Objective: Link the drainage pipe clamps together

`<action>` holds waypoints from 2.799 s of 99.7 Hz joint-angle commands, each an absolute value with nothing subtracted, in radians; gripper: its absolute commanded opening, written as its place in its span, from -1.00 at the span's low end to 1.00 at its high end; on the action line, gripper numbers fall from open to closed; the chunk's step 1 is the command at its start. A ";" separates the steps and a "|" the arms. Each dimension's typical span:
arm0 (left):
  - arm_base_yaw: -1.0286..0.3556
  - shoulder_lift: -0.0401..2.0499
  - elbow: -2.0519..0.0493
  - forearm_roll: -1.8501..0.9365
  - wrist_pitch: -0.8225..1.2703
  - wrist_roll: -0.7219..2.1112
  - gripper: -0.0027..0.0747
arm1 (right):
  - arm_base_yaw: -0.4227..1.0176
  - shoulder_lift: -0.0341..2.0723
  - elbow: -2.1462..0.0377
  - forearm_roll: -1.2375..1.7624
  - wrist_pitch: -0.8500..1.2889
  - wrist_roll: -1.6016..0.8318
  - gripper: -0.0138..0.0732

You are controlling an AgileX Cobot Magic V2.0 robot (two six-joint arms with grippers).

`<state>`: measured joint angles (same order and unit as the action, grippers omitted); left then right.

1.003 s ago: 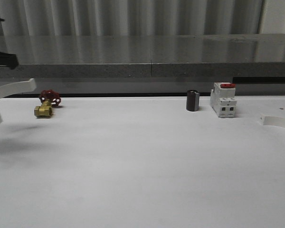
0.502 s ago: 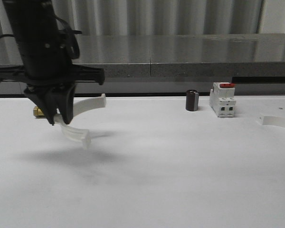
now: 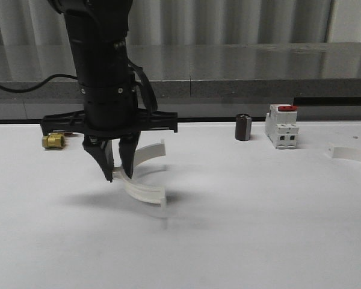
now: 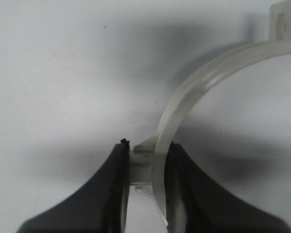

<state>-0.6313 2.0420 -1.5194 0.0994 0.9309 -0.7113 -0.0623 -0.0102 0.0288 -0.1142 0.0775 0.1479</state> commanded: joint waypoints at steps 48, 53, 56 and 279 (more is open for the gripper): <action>-0.643 1.997 -1.551 0.111 0.917 -0.747 0.00 | -0.068 -0.031 0.012 -0.126 -0.009 0.141 -0.84; -0.643 1.997 -1.551 0.113 0.917 -0.747 0.04 | -0.068 -0.031 0.012 -0.126 -0.009 0.141 -0.84; -0.643 1.997 -1.551 0.113 0.917 -0.747 0.04 | -0.068 -0.031 0.012 -0.126 -0.009 0.141 -0.84; -0.105 0.333 -0.540 -0.169 0.560 0.090 -0.98 | -0.068 -0.031 0.012 -0.126 -0.087 0.141 -0.84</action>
